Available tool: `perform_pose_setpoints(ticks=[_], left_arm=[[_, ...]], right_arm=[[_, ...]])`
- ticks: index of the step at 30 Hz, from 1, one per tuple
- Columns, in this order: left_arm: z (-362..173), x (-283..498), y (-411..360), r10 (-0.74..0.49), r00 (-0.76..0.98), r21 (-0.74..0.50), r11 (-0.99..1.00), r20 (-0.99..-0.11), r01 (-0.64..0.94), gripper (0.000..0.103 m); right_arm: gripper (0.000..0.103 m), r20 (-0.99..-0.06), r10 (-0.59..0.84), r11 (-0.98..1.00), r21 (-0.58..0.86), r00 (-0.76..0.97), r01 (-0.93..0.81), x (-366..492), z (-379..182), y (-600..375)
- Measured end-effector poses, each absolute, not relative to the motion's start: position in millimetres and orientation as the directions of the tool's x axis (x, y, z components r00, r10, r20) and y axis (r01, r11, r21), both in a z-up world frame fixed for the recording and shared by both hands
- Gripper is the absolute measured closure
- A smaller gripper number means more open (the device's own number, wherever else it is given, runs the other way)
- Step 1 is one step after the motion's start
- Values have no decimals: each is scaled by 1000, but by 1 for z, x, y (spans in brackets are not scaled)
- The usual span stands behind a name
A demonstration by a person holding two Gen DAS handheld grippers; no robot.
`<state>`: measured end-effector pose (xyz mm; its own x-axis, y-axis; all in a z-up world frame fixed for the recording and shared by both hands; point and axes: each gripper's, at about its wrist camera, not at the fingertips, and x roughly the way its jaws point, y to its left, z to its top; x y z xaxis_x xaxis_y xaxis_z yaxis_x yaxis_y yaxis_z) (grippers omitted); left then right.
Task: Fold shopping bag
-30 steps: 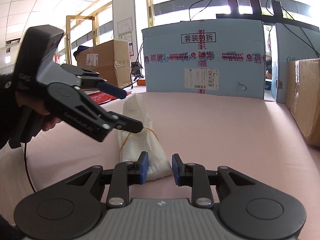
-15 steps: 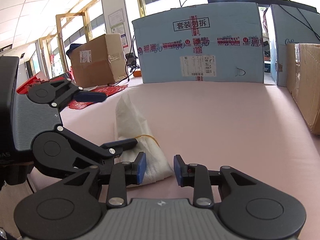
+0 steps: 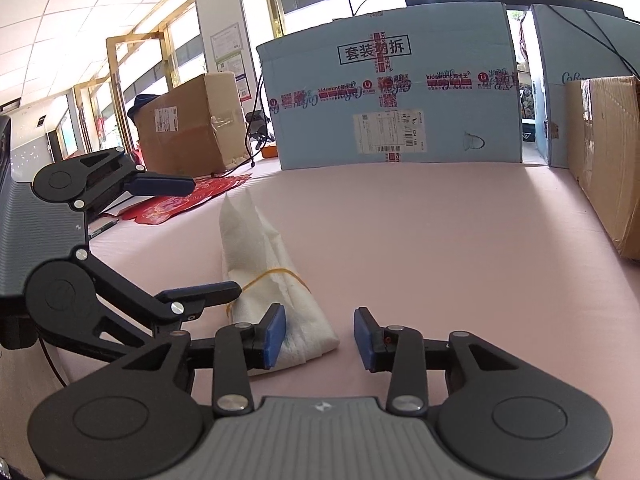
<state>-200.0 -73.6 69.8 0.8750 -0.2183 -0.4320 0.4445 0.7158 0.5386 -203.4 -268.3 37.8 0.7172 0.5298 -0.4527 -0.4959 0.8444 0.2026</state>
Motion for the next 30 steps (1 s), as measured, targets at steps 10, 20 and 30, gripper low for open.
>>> perform_pose_setpoints(ticks=[10, 20, 30], left_arm=[[47, -185, -80, -38, 918, 656, 688, -394, 310, 4], [48, -189, -69, -125, 916, 610, 710, -382, 352, 5], [53, -194, -50, -222, 874, 450, 787, -432, 422, 5]], right_arm=[[63, -450, 538, 840, 219, 713, -496, -203, 38, -269], [51, -424, 608, 775, 134, 671, -618, -214, 53, -286], [83, -462, 645, 731, 143, 608, -667, -204, 52, -267]])
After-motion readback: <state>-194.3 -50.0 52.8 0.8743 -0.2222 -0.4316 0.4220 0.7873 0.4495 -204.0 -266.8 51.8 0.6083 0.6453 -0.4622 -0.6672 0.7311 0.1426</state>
